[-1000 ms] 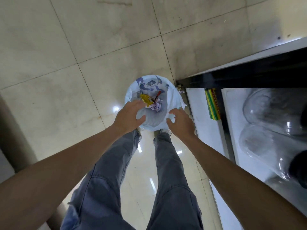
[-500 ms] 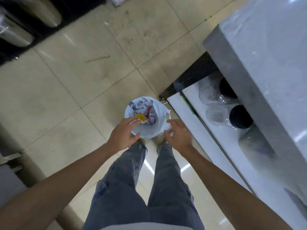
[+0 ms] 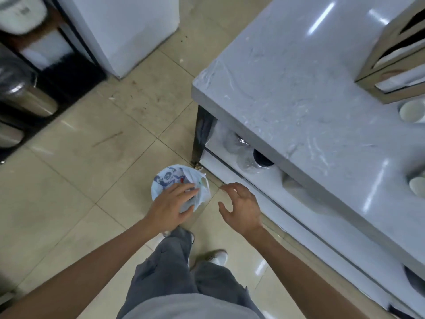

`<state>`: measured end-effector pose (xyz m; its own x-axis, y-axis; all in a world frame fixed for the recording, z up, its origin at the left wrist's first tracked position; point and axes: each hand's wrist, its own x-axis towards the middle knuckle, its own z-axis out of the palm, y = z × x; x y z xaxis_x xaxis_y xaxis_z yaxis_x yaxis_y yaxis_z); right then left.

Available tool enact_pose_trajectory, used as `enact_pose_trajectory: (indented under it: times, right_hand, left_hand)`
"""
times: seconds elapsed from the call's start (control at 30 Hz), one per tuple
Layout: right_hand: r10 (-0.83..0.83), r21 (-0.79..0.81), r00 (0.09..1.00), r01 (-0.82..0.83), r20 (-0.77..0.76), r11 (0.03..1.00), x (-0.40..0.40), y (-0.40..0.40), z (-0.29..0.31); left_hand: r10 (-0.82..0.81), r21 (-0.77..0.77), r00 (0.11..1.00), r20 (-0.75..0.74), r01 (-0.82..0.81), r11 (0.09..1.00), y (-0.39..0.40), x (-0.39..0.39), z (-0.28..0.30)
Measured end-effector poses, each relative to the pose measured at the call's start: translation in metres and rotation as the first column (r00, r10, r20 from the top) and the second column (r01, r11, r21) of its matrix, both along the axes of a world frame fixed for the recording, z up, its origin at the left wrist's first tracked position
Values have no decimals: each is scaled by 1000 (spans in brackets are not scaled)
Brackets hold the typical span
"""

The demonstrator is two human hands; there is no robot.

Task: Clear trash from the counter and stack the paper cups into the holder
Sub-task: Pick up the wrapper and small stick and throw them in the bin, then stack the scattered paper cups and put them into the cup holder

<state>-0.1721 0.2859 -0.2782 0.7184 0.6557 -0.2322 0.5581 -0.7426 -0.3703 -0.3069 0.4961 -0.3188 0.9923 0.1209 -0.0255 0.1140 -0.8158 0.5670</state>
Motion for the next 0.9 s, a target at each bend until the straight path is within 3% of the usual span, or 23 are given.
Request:
enact_pose_trajectory:
  times: [0.27, 0.47, 0.9]
  right_hand:
    - [-159, 152, 985, 148, 61, 977, -1, -80, 42]
    - [-297, 348, 955, 269, 28, 898, 1, -146, 77]
    - [-405, 497, 908, 304, 106, 813, 31, -288, 151]
  left_hand:
    - [-94, 31, 990, 109, 91, 995, -64, 31, 59]
    - [-188, 47, 962, 198, 182, 982, -121, 60, 101]
    - [-300, 131, 909, 290, 273, 953, -235, 136, 174]
